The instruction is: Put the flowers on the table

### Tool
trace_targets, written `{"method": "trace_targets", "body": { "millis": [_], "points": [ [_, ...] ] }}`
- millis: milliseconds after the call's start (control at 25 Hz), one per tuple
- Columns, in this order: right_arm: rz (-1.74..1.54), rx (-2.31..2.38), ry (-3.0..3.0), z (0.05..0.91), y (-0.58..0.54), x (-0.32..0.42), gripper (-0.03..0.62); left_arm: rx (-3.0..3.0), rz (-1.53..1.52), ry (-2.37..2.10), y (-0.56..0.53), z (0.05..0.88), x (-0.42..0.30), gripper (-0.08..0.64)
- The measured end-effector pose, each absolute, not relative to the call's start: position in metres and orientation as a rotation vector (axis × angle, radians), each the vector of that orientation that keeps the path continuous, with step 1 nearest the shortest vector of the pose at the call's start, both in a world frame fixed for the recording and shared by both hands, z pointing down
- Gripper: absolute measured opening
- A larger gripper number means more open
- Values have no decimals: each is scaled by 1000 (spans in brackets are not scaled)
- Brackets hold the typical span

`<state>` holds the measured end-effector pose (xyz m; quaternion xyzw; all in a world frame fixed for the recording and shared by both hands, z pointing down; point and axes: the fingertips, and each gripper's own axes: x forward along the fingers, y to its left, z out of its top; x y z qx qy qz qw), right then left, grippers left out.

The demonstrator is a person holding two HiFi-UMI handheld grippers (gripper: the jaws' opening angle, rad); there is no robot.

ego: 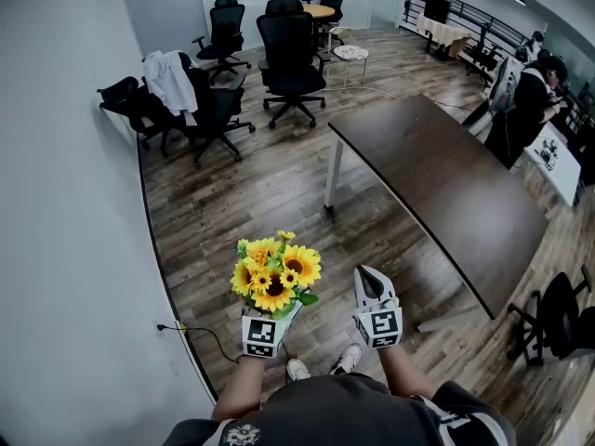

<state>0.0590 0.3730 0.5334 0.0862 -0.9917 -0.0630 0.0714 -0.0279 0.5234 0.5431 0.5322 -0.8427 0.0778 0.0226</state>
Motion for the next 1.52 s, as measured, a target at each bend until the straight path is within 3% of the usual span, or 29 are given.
{"method": "trace_targets", "body": {
  "millis": [480, 680, 1520],
  "points": [
    [-199, 275, -2997, 527, 359, 78, 23, 1655, 217, -2596, 503, 547, -17, 543],
    [-3, 279, -3079, 520, 325, 83, 23, 1646, 195, -2592, 471, 535, -18, 543],
    [-47, 352, -3001, 554, 164, 110, 23, 1686, 198, -2536, 296, 549, -31, 543]
  ]
}}
